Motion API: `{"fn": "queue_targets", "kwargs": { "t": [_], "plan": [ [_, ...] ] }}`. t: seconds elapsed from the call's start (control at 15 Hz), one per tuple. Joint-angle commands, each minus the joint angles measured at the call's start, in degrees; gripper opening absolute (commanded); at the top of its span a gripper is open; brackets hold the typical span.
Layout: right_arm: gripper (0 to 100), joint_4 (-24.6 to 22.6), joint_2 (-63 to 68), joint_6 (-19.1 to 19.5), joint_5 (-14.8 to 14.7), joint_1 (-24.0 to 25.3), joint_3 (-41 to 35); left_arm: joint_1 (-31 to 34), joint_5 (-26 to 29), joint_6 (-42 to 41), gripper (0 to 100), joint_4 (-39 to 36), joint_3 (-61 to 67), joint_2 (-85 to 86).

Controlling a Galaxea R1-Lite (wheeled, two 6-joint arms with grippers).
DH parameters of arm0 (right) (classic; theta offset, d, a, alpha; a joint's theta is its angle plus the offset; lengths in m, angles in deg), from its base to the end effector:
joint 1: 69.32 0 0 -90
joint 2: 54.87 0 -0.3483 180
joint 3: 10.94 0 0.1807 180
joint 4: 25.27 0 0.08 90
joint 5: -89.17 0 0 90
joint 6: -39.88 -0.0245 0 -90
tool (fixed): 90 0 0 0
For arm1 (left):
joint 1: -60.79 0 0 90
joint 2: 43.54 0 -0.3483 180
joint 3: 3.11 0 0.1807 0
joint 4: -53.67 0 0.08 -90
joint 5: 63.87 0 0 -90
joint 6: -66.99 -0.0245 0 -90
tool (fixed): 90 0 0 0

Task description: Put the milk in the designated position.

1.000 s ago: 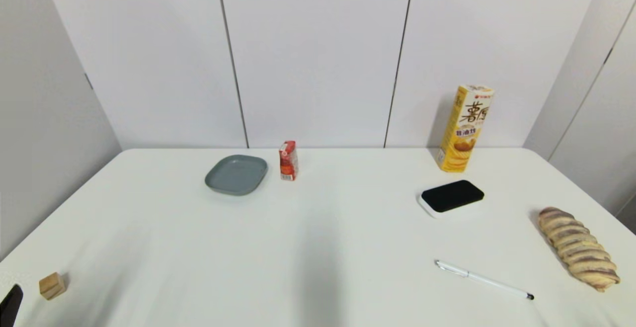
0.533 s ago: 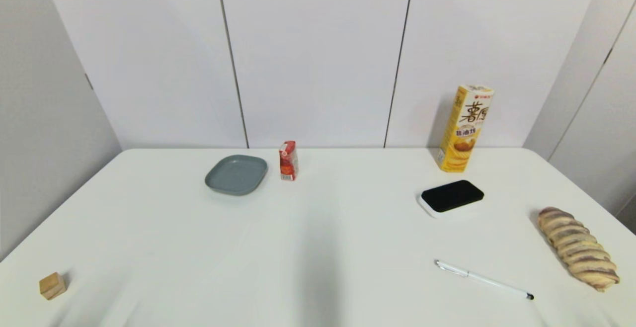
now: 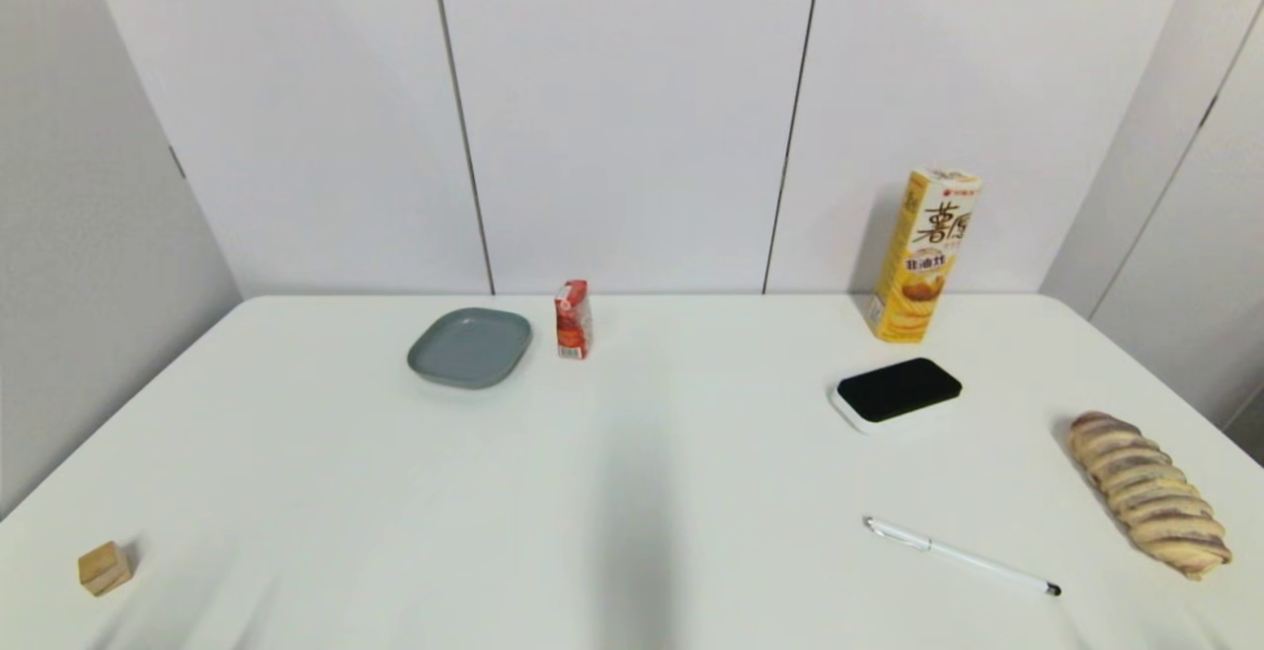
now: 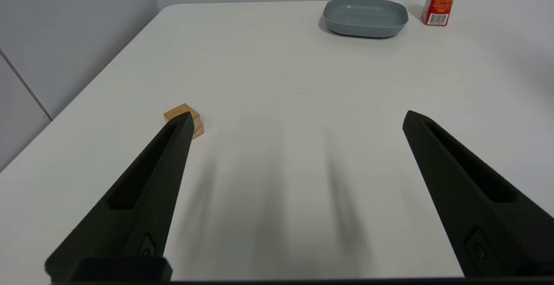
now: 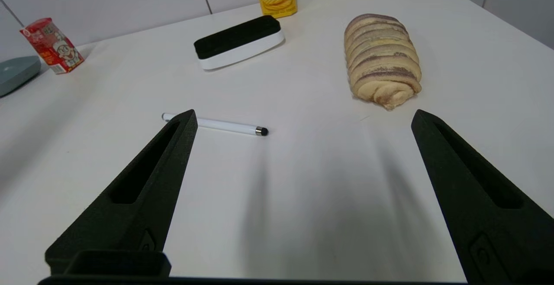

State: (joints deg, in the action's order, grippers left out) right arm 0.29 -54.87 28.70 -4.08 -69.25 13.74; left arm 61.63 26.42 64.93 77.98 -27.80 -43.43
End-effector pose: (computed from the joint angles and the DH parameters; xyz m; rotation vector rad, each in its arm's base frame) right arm -0.0797 -0.0015 0.0738 0.1946 0.0099 -0.0568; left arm -0.0798 -0.0013 0.0760 0.0360 -0.0084 0.0098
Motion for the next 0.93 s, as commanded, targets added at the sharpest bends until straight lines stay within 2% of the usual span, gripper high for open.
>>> {"fn": "queue_targets", "kwargs": {
  "t": [0.07,0.93],
  "plan": [
    [100,0.0,0.09,-0.07,-0.01,0.01,0.0,-0.05,-0.03,2.15,100,-0.06,0.09,-0.11],
    [100,-0.09,0.09,-0.07,0.08,0.01,0.0,-0.05,-0.03,2.15,100,-0.06,0.0,-0.11]
  ]
}}
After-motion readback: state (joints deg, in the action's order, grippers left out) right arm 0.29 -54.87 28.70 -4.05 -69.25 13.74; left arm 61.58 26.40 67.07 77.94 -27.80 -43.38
